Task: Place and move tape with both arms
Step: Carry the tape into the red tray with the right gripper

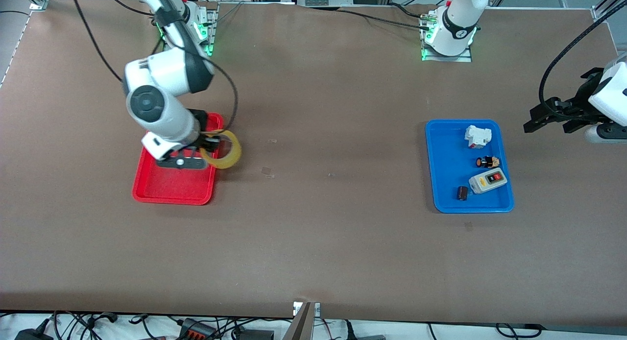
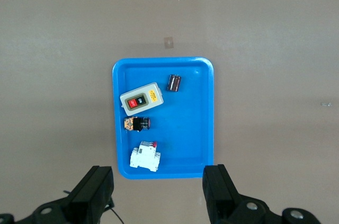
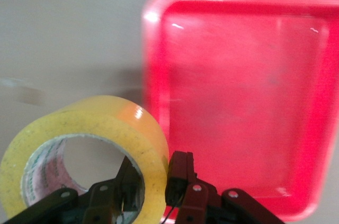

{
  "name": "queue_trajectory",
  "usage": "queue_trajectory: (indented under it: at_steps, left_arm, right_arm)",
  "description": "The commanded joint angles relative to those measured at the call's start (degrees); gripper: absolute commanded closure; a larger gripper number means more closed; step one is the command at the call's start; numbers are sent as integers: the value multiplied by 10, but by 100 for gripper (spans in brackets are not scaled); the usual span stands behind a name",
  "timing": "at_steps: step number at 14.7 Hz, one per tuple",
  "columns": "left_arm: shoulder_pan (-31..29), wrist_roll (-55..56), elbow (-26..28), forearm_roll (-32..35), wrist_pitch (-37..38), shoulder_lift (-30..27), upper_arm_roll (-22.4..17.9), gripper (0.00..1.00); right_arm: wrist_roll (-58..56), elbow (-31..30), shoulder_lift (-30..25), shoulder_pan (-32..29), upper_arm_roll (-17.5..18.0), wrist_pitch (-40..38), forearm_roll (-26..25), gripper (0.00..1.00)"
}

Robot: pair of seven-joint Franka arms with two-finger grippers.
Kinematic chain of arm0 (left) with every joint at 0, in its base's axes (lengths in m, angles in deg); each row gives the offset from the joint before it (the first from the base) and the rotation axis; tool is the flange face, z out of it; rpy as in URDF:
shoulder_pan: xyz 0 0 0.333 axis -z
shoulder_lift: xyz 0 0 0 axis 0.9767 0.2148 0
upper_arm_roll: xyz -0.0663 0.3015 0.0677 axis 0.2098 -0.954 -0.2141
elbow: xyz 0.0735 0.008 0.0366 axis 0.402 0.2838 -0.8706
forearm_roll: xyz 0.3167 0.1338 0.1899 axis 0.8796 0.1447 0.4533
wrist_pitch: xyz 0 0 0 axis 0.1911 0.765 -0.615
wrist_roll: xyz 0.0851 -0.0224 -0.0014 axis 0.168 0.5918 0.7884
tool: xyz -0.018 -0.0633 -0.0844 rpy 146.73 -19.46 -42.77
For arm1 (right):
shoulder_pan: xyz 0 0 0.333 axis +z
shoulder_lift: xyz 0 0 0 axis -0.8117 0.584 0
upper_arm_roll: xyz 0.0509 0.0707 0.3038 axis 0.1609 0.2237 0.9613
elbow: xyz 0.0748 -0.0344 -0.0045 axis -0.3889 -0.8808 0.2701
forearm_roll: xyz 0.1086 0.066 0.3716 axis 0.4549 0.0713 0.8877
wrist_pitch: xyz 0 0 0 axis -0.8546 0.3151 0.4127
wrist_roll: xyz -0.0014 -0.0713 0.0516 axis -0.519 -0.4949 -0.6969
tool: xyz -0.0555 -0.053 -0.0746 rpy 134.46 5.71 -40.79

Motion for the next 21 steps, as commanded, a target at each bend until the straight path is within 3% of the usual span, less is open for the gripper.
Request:
queue_trajectory:
  at_steps: [1, 7, 15, 16, 17, 18, 19, 21]
  left_arm:
    - [-4, -13, 16, 12, -7, -16, 3, 0]
    - [-4, -13, 16, 12, -5, -17, 3, 0]
    - [-4, -13, 17, 12, -7, -16, 3, 0]
    - [-5, -13, 17, 12, -7, -17, 3, 0]
    - [-4, -13, 17, 12, -7, -16, 3, 0]
    - [-4, -13, 17, 12, -7, -16, 3, 0]
    - [-4, -13, 17, 13, -7, -15, 2, 0]
    - [-5, -13, 17, 13, -8, -15, 2, 0]
  right_arm:
    - [-47, -114, -44, -52, 10, 79, -5, 98]
    - [-146, -138, -14, -136, 10, 136, -5, 97]
    - [-189, -138, 36, -168, 11, 195, -4, 86]
    - [-189, -138, 36, -167, 11, 195, -4, 81]
    - [-189, -138, 36, -167, 11, 195, -4, 65]
    - [-187, -136, 36, -166, 11, 196, -4, 24]
    - [-181, -131, 30, -166, 11, 192, -4, 7]
    - [-182, -117, 15, -169, 11, 179, -3, 2]
